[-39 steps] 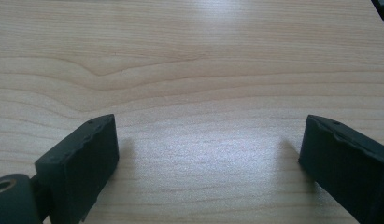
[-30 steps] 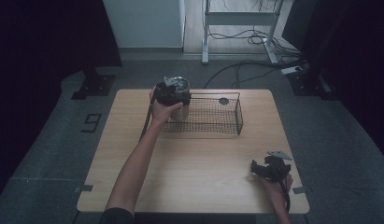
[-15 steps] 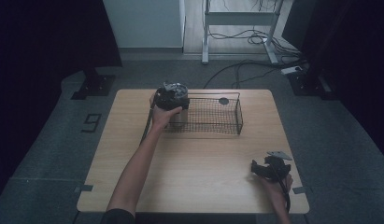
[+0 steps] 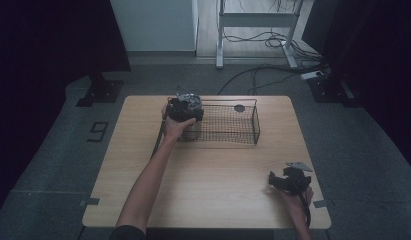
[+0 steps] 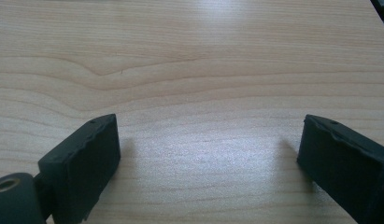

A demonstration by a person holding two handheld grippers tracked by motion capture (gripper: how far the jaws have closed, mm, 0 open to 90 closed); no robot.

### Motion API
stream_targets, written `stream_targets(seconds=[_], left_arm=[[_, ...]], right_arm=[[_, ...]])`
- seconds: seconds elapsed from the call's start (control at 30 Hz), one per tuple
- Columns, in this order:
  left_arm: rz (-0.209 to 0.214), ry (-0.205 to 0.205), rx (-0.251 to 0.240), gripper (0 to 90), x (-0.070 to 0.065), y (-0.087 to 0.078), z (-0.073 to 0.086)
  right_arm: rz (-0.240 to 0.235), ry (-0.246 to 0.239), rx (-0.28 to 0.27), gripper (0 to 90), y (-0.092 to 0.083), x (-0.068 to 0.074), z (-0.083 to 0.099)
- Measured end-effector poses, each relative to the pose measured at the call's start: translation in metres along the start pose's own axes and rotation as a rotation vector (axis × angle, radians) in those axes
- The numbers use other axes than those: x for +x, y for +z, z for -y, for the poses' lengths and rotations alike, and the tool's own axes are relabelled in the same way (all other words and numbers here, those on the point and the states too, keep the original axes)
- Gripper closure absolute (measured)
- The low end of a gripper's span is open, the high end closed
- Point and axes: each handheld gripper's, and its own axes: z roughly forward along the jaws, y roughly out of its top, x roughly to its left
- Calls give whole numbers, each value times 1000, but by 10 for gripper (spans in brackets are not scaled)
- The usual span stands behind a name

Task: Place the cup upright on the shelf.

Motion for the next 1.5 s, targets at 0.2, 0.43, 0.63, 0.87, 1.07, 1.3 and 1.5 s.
stream_targets(seconds=[0.2,0.43,0.63,0.87,1.07,1.3,1.5], left_arm=[[-1,32,-16,34,-2,-2,6],[-32,16,-18,25,-4,-5,9],[-19,-4,-47,20,-4,-17,6],[-14,-38,-58,24,0,-29,11],[8,-32,-97,25,0,-45,10],[25,9,-103,1,-5,-61,8],[22,35,-108,0,-7,-75,10]], right_arm=[[-2,-4,-2,61,0,0,0],[-3,-4,-3,64,0,0,0],[-4,-5,-4,65,0,0,0],[-4,-5,-5,67,0,0,0],[-3,-6,-4,69,0,0,0],[-2,-6,-4,68,0,0,0],[-3,-6,-4,69,0,0,0]])
